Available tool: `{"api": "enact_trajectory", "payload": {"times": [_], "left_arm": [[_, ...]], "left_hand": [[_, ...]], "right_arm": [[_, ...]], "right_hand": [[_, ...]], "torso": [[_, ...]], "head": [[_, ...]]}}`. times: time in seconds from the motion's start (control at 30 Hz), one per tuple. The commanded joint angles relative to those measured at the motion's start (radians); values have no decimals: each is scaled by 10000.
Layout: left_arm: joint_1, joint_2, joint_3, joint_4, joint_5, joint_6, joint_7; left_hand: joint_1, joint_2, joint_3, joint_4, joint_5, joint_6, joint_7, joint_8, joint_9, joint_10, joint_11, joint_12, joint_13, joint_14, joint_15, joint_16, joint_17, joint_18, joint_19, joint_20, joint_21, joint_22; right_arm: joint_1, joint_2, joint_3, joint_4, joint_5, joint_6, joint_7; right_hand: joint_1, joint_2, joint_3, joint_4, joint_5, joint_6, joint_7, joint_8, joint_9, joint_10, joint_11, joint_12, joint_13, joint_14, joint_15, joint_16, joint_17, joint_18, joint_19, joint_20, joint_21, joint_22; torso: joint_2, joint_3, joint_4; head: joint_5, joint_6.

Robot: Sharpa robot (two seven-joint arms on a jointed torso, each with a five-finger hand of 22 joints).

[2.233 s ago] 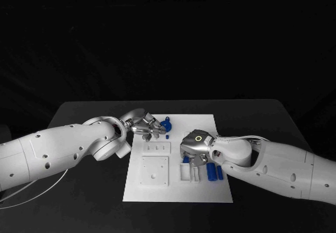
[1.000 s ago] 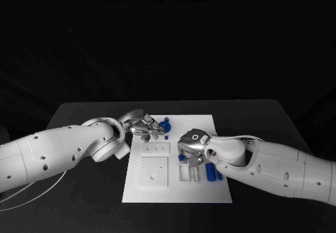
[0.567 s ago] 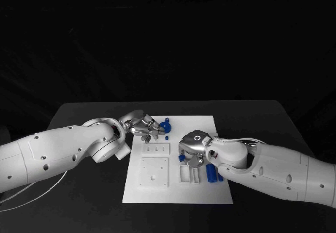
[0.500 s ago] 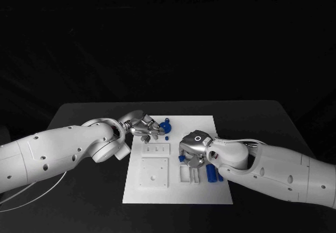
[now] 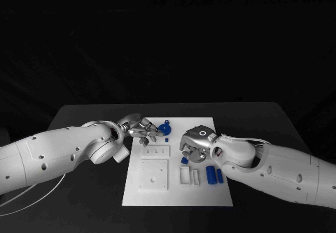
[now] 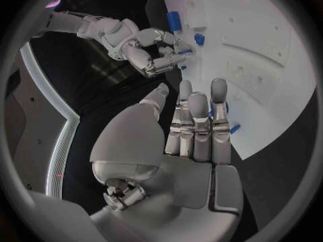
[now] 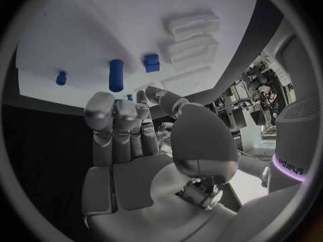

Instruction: Assemble the parts on the task board

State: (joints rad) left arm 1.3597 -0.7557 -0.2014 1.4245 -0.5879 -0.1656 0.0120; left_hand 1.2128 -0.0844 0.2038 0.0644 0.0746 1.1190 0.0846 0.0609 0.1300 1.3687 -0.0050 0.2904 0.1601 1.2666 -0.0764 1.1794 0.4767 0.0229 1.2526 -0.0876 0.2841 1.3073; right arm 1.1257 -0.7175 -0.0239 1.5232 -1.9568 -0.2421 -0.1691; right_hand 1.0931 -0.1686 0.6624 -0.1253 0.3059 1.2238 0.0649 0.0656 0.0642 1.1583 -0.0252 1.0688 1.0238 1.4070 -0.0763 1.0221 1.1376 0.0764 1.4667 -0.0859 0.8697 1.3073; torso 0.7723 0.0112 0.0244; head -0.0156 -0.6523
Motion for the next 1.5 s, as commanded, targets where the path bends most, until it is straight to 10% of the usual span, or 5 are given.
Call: {"api": "enact_trajectory", "payload": {"times": [0.03,0.37,0.63,1.03,1.5], "left_arm": [[0,11,-22,-14,653,524,-318],[-1,23,-65,-34,728,516,-383],[-1,24,-72,-21,601,492,-356],[-1,38,-75,6,363,483,-311],[-2,40,-77,22,236,511,-292]], "left_hand": [[-106,-33,-71,0,-106,3,-46,51,-13,61,12,36,19,2,92,-40,13,139,55,-8,-49,173],[-93,-52,-138,-23,-127,-61,-24,47,-28,25,25,33,27,6,99,-36,13,144,66,-3,-62,171],[-52,-29,-158,-66,-120,-85,-18,51,-38,8,29,41,36,7,101,-30,14,150,75,1,-67,174],[-52,-19,-172,-79,-122,-89,-13,52,-42,-8,32,39,37,5,104,-31,13,152,77,3,-73,174],[-52,-19,-172,-79,-122,-89,-13,52,-42,-8,32,39,37,5,104,-31,13,152,77,3,-73,174]], "right_arm": [[-4,-35,51,71,342,-410,-164],[-2,-95,126,112,359,289,141],[-2,-112,110,136,-76,989,515],[-10,116,-41,-58,-495,1345,311],[-81,380,-132,-321,-816,1577,-122]], "right_hand": [[51,-76,-31,27,-78,-22,-10,-31,-8,75,28,21,35,76,3,41,15,74,72,-65,52,1036],[633,-186,-966,-54,-380,-152,36,-36,-15,-7,104,-51,23,24,49,-72,-11,103,9,-19,-79,1011],[1784,-260,-2401,-412,-2021,-775,32,-37,-22,-207,120,-148,-76,-124,69,-171,-50,151,-139,30,-421,948],[1564,-153,-3932,465,-2370,-166,29,-37,-12,-173,216,-14,-76,-90,173,-43,2,191,-103,153,-337,966],[1519,-241,-4052,920,-2490,-68,-4,-32,-8,-148,198,28,-66,-79,167,-1,15,165,-91,139,-276,977]], "torso": [[2,-11,-11],[1,-16,9],[8,-5,-4],[6,-8,17],[19,-9,20]], "head": [[-21,31],[-40,11],[-34,-4],[-36,-36],[-27,-90]]}}
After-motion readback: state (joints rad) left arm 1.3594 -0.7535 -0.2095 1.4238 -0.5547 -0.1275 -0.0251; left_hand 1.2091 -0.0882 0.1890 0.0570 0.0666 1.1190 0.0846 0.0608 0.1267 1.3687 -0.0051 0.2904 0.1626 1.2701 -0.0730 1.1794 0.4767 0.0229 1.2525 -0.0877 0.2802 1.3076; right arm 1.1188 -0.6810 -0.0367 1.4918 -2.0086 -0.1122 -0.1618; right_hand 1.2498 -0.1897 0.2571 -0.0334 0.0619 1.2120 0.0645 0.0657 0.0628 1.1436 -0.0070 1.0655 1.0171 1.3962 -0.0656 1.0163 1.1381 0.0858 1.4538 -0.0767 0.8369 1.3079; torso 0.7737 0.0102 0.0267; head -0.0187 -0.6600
